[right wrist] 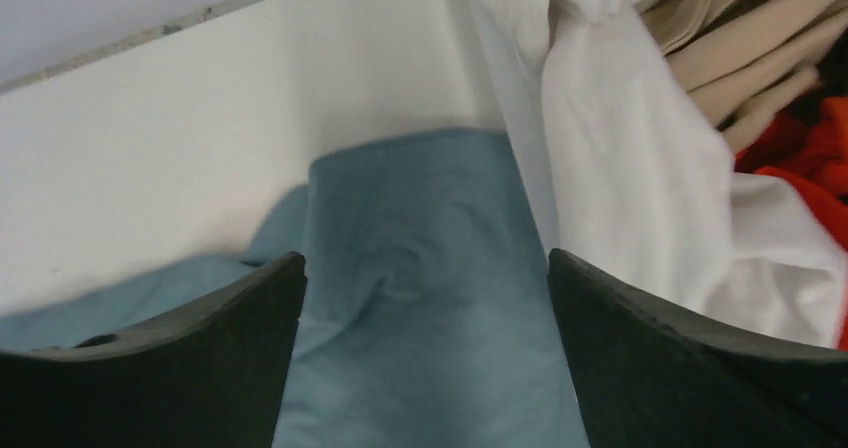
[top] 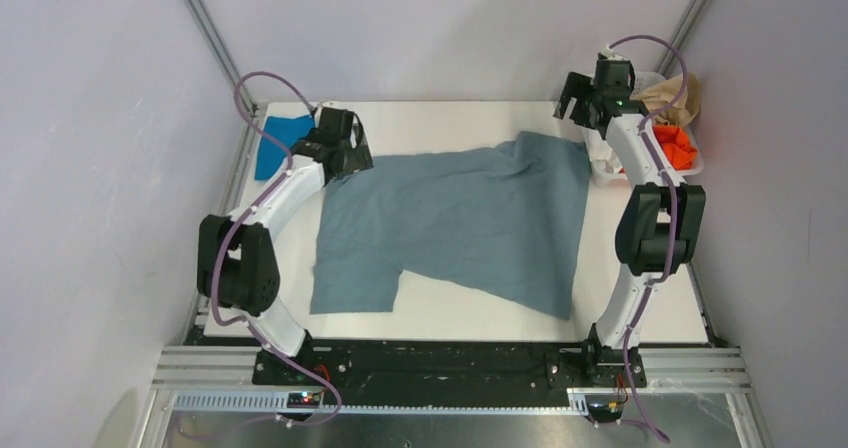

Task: Fold and stack the t-shirts
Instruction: Flatten out the tshirt

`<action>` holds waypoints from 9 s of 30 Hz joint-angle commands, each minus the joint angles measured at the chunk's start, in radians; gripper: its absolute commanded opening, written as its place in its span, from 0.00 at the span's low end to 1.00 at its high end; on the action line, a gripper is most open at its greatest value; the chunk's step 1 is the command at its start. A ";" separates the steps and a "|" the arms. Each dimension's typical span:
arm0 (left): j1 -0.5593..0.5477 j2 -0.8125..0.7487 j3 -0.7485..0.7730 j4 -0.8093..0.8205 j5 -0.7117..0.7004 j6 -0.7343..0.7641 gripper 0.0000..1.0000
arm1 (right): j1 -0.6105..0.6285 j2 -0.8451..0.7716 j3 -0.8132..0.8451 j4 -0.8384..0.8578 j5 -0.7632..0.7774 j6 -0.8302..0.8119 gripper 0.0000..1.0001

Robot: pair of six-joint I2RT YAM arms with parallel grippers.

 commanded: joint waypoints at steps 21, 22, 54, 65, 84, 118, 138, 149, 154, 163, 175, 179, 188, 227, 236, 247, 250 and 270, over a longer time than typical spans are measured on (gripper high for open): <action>-0.044 -0.889 -0.798 -0.241 0.024 -0.524 1.00 | 0.141 -0.999 -0.900 -0.027 0.019 0.358 0.99; -0.056 -0.898 -0.831 -0.265 0.020 -0.560 1.00 | 0.138 -1.016 -0.926 -0.029 0.017 0.358 0.99; -0.115 -0.552 -0.738 -0.264 0.013 -0.492 0.01 | 0.117 -1.051 -0.964 -0.146 0.122 0.326 0.99; -0.133 -0.779 -0.794 -0.179 -0.043 -0.425 0.00 | 0.383 -1.085 -1.049 -0.542 0.255 0.567 0.97; -0.132 -0.931 -0.851 -0.155 -0.040 -0.479 0.00 | 0.453 -1.112 -1.314 -0.427 0.260 0.931 0.63; -0.131 -1.064 -0.414 0.077 -0.304 -0.280 0.00 | 0.351 -1.262 -0.867 -0.005 0.436 0.450 0.00; -0.131 -1.015 0.569 0.049 0.111 0.048 0.00 | 0.327 -1.297 0.110 -0.379 0.223 0.244 0.00; -0.131 -0.776 0.633 0.048 -0.041 0.216 0.00 | 0.332 -1.253 -0.040 -0.295 0.321 0.216 0.00; -0.084 -0.611 0.422 0.196 -0.049 0.385 0.00 | 0.325 -1.146 -0.264 -0.126 0.436 0.177 0.00; 0.053 -0.105 0.188 0.485 0.156 0.374 0.00 | 0.093 -0.678 -0.603 0.255 0.187 0.247 0.00; 0.053 0.497 0.564 0.382 0.239 0.315 0.00 | 0.060 -0.165 -0.458 0.490 0.098 0.184 0.00; 0.053 0.508 0.567 0.382 0.225 0.288 0.00 | 0.054 -0.102 -0.401 0.479 0.119 0.161 0.00; 0.056 0.544 0.640 0.384 0.138 0.204 0.00 | 0.047 0.040 -0.215 0.409 0.167 0.113 0.00; 0.051 0.481 0.457 0.324 0.348 -0.368 1.00 | 0.309 -0.207 -0.545 0.148 -0.110 0.198 0.99; 0.045 0.607 0.519 0.324 0.401 -0.458 1.00 | 0.313 -0.187 -0.594 0.152 -0.107 0.191 0.99; 0.040 0.606 0.491 0.323 0.369 -0.455 1.00 | 0.314 -0.173 -0.637 0.209 -0.069 0.212 0.99; 0.037 0.595 0.469 0.322 0.369 -0.462 1.00 | 0.317 -0.176 -0.638 0.200 -0.076 0.214 0.99; 0.030 0.632 0.491 0.404 0.325 -0.545 0.68 | 0.311 -0.176 -0.655 0.197 -0.033 0.200 0.99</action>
